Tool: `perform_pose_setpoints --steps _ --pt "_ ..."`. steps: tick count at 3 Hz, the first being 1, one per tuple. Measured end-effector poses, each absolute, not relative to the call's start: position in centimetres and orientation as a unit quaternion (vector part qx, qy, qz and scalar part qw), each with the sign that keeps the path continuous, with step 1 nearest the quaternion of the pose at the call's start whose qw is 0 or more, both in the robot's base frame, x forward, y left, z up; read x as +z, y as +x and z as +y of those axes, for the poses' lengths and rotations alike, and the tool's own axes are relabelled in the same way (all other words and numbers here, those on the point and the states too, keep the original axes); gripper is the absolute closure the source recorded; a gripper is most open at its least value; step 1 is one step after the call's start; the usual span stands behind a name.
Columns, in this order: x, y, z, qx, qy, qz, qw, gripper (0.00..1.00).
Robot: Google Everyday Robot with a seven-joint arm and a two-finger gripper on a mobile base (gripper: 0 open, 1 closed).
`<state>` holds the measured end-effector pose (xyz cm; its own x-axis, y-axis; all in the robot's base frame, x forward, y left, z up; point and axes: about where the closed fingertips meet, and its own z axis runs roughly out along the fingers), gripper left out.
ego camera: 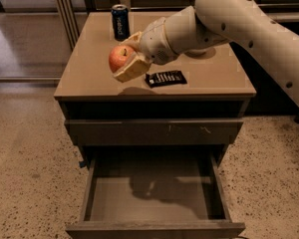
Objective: Pick apple from middle drawer and place on counter
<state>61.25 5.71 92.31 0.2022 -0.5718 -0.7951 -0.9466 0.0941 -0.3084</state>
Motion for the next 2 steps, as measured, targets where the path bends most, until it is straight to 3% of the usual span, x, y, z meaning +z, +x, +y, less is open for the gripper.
perform_pose_setpoints --steps 2 --pt "89.6 67.4 5.8 0.227 -0.610 0.624 0.433 1.00"
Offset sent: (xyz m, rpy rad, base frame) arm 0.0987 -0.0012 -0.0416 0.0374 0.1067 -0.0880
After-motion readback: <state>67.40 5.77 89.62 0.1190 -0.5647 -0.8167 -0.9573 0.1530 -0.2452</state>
